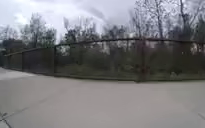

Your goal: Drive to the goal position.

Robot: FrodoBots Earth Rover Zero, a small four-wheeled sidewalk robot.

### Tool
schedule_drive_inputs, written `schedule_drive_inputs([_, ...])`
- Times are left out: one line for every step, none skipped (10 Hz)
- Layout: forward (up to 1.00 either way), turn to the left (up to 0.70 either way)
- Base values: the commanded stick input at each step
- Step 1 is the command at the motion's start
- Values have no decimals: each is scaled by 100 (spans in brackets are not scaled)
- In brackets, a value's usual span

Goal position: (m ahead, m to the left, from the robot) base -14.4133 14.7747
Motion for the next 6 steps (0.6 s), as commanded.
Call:
schedule_drive_inputs([0, 45])
schedule_drive_inputs([0, 45])
schedule_drive_inputs([0, 45])
schedule_drive_inputs([0, 45])
schedule_drive_inputs([59, 34])
schedule_drive_inputs([100, 27])
